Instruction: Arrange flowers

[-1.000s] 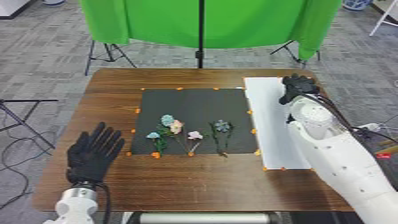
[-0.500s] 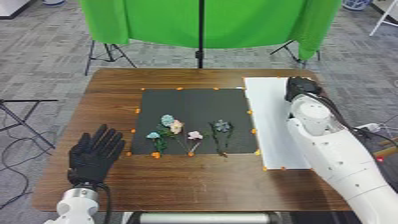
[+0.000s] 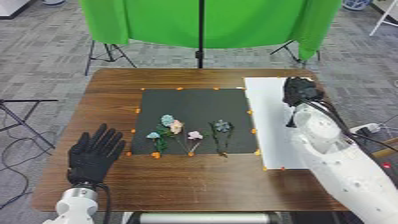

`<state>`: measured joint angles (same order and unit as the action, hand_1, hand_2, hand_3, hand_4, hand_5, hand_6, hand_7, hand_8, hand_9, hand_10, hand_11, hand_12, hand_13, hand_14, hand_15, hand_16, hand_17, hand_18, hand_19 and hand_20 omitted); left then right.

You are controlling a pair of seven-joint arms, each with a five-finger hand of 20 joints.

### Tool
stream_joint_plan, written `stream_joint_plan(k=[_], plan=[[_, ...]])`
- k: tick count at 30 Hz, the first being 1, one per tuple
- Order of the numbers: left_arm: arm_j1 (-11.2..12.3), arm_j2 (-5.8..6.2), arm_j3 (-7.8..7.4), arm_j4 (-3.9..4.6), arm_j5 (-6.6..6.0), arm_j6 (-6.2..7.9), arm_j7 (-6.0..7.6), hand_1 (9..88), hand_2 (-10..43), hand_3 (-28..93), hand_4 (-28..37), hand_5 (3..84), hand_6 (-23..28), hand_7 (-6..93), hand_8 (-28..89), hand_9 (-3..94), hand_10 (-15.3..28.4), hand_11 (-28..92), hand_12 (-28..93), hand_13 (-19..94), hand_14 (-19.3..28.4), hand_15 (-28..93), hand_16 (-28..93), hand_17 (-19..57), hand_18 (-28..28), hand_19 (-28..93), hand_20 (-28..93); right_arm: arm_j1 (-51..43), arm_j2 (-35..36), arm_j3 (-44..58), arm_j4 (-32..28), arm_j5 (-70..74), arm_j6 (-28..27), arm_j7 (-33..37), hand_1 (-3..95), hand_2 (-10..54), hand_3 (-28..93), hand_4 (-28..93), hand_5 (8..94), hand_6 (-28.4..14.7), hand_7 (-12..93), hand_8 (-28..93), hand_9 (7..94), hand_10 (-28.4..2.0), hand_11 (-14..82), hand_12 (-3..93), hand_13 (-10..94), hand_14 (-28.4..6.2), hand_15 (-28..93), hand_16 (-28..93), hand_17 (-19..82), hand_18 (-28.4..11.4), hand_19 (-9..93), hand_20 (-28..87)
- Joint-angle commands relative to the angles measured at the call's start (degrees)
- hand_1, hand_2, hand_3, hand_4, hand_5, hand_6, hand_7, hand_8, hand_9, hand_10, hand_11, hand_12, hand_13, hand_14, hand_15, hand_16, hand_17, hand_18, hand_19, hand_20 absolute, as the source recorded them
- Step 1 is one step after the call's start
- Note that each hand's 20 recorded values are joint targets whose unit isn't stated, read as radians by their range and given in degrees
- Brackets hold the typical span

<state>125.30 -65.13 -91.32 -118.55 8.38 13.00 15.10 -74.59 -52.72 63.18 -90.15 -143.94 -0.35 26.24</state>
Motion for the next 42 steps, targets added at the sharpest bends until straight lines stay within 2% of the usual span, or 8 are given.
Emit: stream_joint_plan(k=[1, 18, 22, 24, 31, 35, 39, 42], plan=[[0.7, -0.49, -0.07, 0.09, -0.06, -0.21, -0.86, 28.3, 12.8, 78, -28.3, 41.7, 11.8, 8.1, -9, 33.7, 17.1, 22, 9, 25, 17.6, 38, -8, -8.6, 16.6, 41, 14, -7.3, 1.1, -1.6, -12.5, 1.7, 0.1, -5.1, 63.9, -9.5, 69, -28, 70.5, -1.1, 38, -7, 79.1, -10.5, 16.4, 41.0, 66, -6.7, 51, 38, 35, -21.0, 88, 44], [0.0, -0.13, 0.10, -0.34, -1.42, 1.88, -0.65, 28.3, 13.2, 79, -28.3, 41.3, 11.6, 8.6, -9, 34.0, 17.1, 22, 9, 25, 17.6, 38, -8, -8.6, 16.5, 42, 14, -12.9, 1.9, -4.5, -17.8, 2.2, -2.9, -8.2, 60.9, -9.5, 71, -28, 69.2, -2.0, 37, -7, 77.3, -11.1, 16.2, 39.7, 64, -7.3, 52, 36, 35, -21.5, 88, 43], [0.0, 0.08, 0.69, -0.91, -1.51, 5.17, 1.15, 28.3, 13.7, 79, -28.3, 42.3, 11.9, 9.2, -9, 35.0, 17.1, 23, 9, 26, 17.6, 39, -8, -8.5, 16.5, 42, 14, -14.3, 2.1, -3.6, -19.8, 2.2, -4.9, -8.3, 54.8, -9.5, 74, -28, 64.6, -1.0, 26, -15, 70.8, -13.0, 23.1, 29.3, 61, -8.3, 55, 33, 34, -22.2, 90, 43], [0.4, 0.15, 0.52, -1.17, -2.48, 5.33, 1.90, 28.3, 14.2, 79, -28.3, 43.0, 11.9, 9.6, -9, 35.6, 17.1, 24, 9, 27, 17.7, 39, -9, -8.4, 16.5, 42, 14, -14.7, 2.3, -3.1, -20.9, 2.5, -5.2, -8.4, 50.2, -9.5, 78, -28, 61.7, -1.7, 21, -15, 66.1, -14.4, 29.4, 20.1, 60, -9.8, 57, 30, 33, -22.5, 90, 43], [0.9, -0.03, 0.19, -1.09, -1.76, 4.15, 2.06, 28.1, 14.3, 79, -28.3, 43.4, 11.8, 10.1, -9, 36.0, 17.1, 25, 9, 27, 17.7, 40, -10, -8.3, 16.5, 42, 14, -15.8, 2.9, -1.2, -24.0, 4.4, -5.3, -6.7, 44.1, -9.5, 83, -28, 59.9, -2.5, 19, -15, 64.2, -15.5, 28.4, 18.7, 58, -12.2, 62, 21, 32, -23.0, 90, 43], [0.5, 0.52, 0.39, -1.25, -2.36, 5.58, 2.82, 28.2, 14.4, 79, -28.3, 43.4, 11.8, 10.2, -9, 36.1, 17.1, 25, 9, 27, 17.6, 40, -10, -8.3, 16.5, 42, 14, -16.5, 2.2, 1.2, -26.6, 8.9, -7.9, -3.4, 42.9, -9.5, 82, -28, 59.5, -2.9, 17, -14, 63.8, -15.9, 26.3, 17.8, 58, -12.8, 61, 19, 32, -23.3, 90, 44], [-1.0, 1.25, 0.14, -0.68, -0.27, 4.40, 2.93, 28.1, 14.6, 79, -28.3, 43.7, 11.8, 10.2, -9, 36.3, 17.2, 25, 9, 27, 17.7, 40, -10, -8.3, 16.5, 42, 14, -17.6, 0.4, 5.0, -27.2, 14.4, -4.7, -1.8, 39.1, -9.5, 80, -28, 58.0, -4.0, 15, -13, 62.8, -17.2, 21.7, 16.7, 58, -13.4, 59, 18, 31, -23.6, 90, 44], [-2.2, 1.88, -0.29, -0.07, 1.56, 2.71, 2.92, 28.1, 14.6, 79, -28.3, 43.7, 11.8, 10.2, -10, 36.3, 17.2, 25, 8, 27, 17.6, 40, -10, -8.3, 16.5, 42, 14, -19.4, -2.2, 8.7, -25.9, 28.9, 8.0, -3.8, 34.2, -8.5, 81, -28, 57.6, -4.3, 14, -13, 61.3, -17.8, 18.7, 15.9, 57, -13.9, 51, 15, 30, -23.1, 83, 40]])
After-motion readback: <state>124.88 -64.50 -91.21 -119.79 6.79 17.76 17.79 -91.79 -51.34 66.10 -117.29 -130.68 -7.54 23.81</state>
